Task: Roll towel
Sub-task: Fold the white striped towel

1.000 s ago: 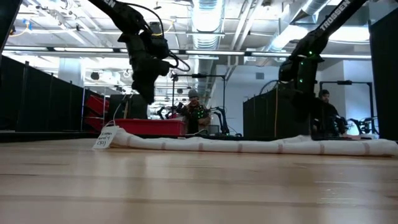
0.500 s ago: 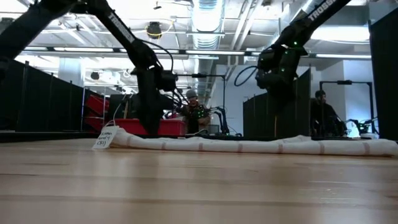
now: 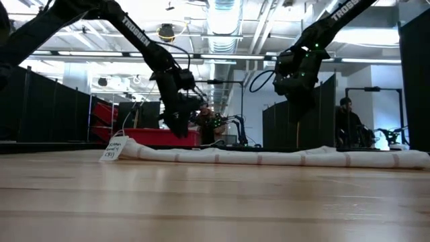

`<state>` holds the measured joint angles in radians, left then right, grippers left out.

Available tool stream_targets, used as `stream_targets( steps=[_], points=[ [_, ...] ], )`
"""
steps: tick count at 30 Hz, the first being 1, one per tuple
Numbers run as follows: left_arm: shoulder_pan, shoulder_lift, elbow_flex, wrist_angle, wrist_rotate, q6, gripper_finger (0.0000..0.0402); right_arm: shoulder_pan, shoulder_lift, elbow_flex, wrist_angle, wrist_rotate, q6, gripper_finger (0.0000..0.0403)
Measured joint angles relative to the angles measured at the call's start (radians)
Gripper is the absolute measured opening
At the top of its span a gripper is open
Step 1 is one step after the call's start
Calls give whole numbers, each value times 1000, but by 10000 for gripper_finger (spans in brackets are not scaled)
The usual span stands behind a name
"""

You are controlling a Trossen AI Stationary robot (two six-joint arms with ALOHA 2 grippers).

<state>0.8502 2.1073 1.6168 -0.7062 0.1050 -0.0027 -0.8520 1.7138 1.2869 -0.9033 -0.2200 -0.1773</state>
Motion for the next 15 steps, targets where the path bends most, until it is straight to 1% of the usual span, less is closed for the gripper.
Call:
stream_targets(
  steps=[7, 15],
  points=[
    [-10, 65, 1, -8, 18, -13, 127, 0, 0, 0, 2, 1, -3, 93],
    [-12, 81, 17, -27, -21, 5, 126, 0, 0, 0, -9, 1, -4, 93]
  ],
)
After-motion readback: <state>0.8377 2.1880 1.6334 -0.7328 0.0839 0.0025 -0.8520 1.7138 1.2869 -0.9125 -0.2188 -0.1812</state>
